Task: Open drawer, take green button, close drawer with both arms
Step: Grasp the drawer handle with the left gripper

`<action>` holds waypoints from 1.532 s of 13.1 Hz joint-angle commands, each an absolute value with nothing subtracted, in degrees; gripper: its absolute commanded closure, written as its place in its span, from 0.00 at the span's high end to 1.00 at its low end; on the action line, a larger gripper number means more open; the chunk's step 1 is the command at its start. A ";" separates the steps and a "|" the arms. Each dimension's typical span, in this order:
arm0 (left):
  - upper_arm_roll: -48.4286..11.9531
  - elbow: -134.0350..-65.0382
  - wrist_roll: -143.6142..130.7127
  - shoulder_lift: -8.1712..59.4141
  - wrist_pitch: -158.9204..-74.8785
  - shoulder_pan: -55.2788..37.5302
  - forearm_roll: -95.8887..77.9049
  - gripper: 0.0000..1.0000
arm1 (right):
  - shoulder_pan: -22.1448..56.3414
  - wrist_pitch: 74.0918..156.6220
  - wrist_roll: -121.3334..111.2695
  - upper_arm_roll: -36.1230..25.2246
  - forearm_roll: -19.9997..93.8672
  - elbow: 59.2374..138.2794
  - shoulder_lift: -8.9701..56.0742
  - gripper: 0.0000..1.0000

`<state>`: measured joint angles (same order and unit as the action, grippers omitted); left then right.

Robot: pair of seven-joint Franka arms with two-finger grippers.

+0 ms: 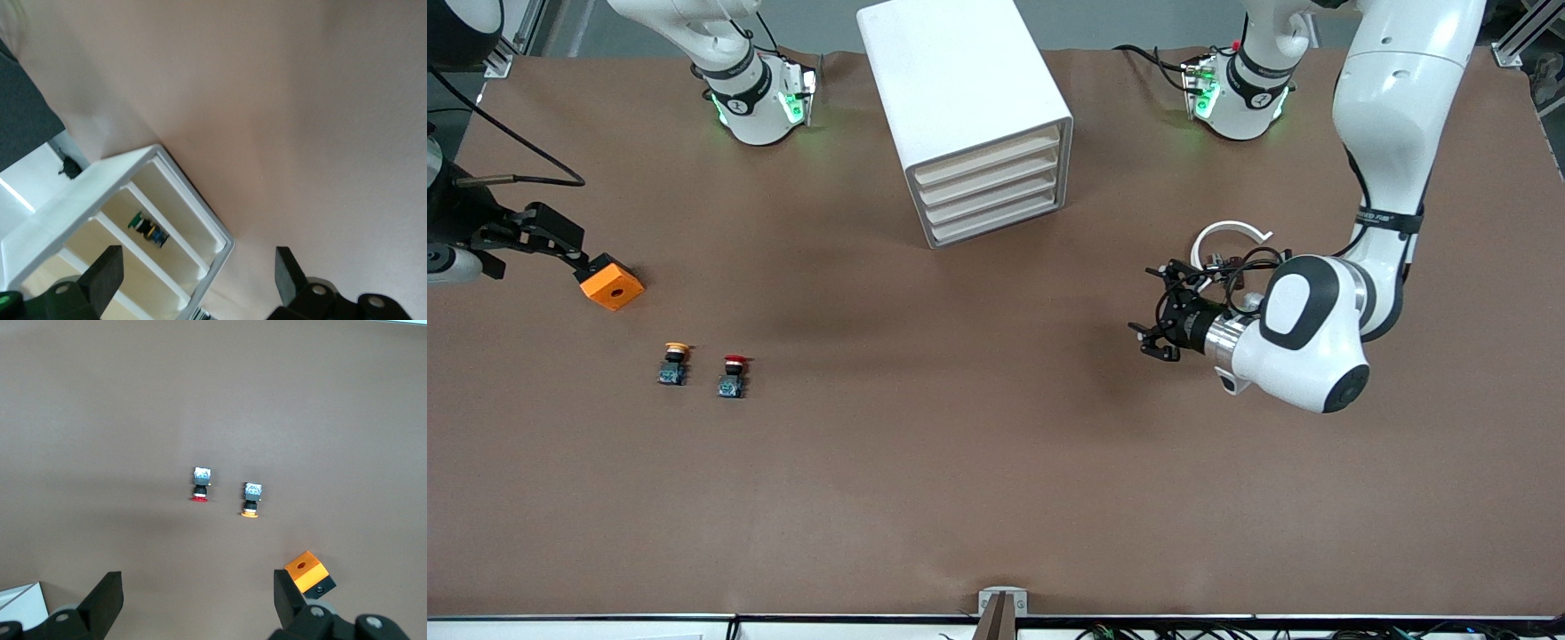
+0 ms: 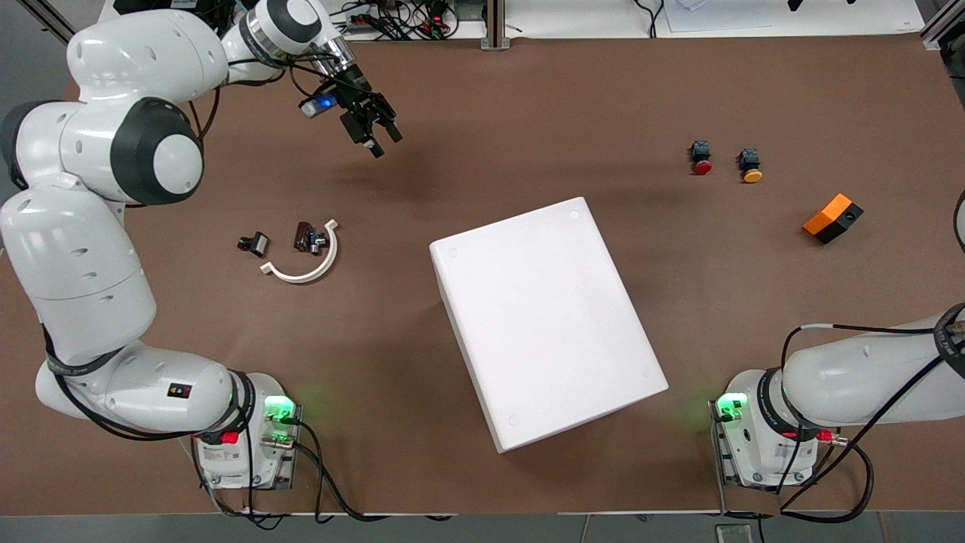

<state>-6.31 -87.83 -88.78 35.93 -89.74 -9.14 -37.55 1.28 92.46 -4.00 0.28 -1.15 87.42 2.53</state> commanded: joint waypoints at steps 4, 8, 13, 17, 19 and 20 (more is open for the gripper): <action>-6.15 -87.01 -91.49 39.72 -87.19 -11.95 -43.06 1.00 | 0.97 92.02 -3.52 0.44 -1.49 85.78 3.52 1.00; -6.06 -87.01 -99.73 42.00 -87.27 -16.78 -46.93 1.00 | 1.14 92.02 -3.52 0.44 -1.49 85.26 3.96 1.00; -6.06 -87.01 -113.26 46.22 -87.19 -20.90 -52.12 0.95 | 1.23 92.02 -3.52 0.44 -1.50 84.99 4.13 1.00; -6.06 -87.27 -121.71 48.07 -86.93 -26.10 -52.12 0.85 | 1.14 91.93 -3.60 0.44 -1.67 84.99 4.13 1.00; -6.15 -87.36 -122.43 48.95 -86.14 -27.24 -52.29 0.78 | 1.14 91.93 -3.52 0.44 -1.58 84.99 4.13 1.00; -6.15 -87.28 -122.43 49.48 -86.13 -28.20 -52.64 0.72 | 1.06 91.93 -3.60 0.44 -1.50 84.99 4.13 1.00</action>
